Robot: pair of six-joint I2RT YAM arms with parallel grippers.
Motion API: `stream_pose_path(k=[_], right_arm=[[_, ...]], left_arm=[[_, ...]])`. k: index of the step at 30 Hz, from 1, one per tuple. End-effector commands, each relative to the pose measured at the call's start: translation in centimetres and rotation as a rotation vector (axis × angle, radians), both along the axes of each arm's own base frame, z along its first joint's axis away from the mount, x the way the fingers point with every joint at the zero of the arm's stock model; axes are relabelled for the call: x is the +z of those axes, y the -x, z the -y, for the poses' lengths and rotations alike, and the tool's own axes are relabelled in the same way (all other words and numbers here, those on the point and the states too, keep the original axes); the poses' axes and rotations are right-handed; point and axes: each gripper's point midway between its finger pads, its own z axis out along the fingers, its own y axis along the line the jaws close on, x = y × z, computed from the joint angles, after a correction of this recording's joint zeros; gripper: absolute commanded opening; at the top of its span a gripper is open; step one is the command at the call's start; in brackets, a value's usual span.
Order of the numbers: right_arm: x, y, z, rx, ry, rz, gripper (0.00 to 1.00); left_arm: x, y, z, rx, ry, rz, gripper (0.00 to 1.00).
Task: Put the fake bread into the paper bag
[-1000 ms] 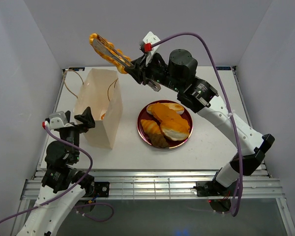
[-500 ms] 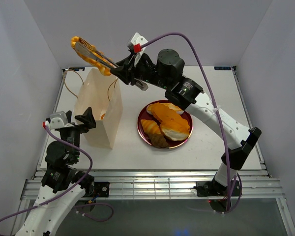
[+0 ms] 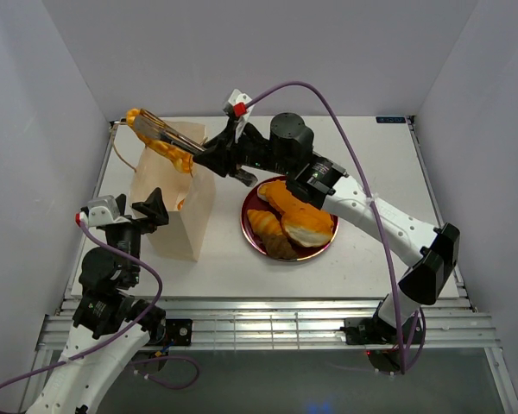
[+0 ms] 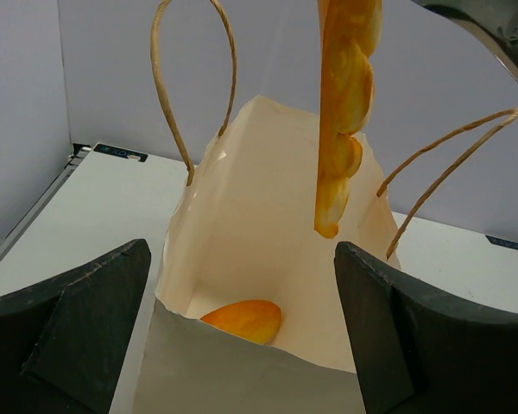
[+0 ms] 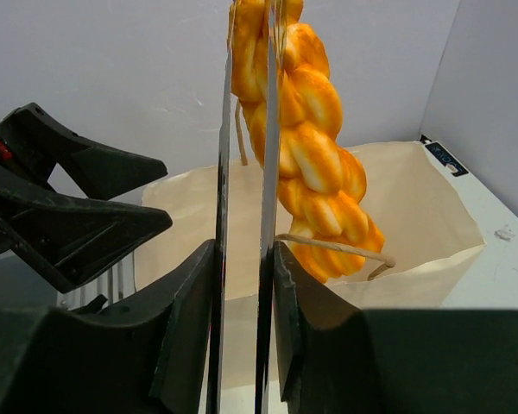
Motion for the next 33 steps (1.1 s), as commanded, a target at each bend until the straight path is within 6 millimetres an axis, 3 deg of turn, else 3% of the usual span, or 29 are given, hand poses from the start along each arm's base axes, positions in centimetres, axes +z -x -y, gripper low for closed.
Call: stream_pose_path(k=[1,5,13,33], right_arm=[[5.99,2.13,1.63,0.035,-0.162,0.076,0.35],[5.45,2.21,1.86,0.031,-0.155,0.069,0.39],[5.42,2.21,2.14,0.021,-0.148,0.068,0.56],[6.14,1.97,2.42,-0.001,-0.137,0.068,0.63]], left_arm=[[-0.09,0.02,0.29,-0.015,-0.006,-0.005,0.98],[-0.19,-0.06,0.3,-0.013,-0.008,-0.008,0.98],[-0.16,-0.05,0.33,-0.014,-0.009,-0.007,0.98],[-0.28,-0.17,0.42,-0.015,-0.015,-0.013,0.98]])
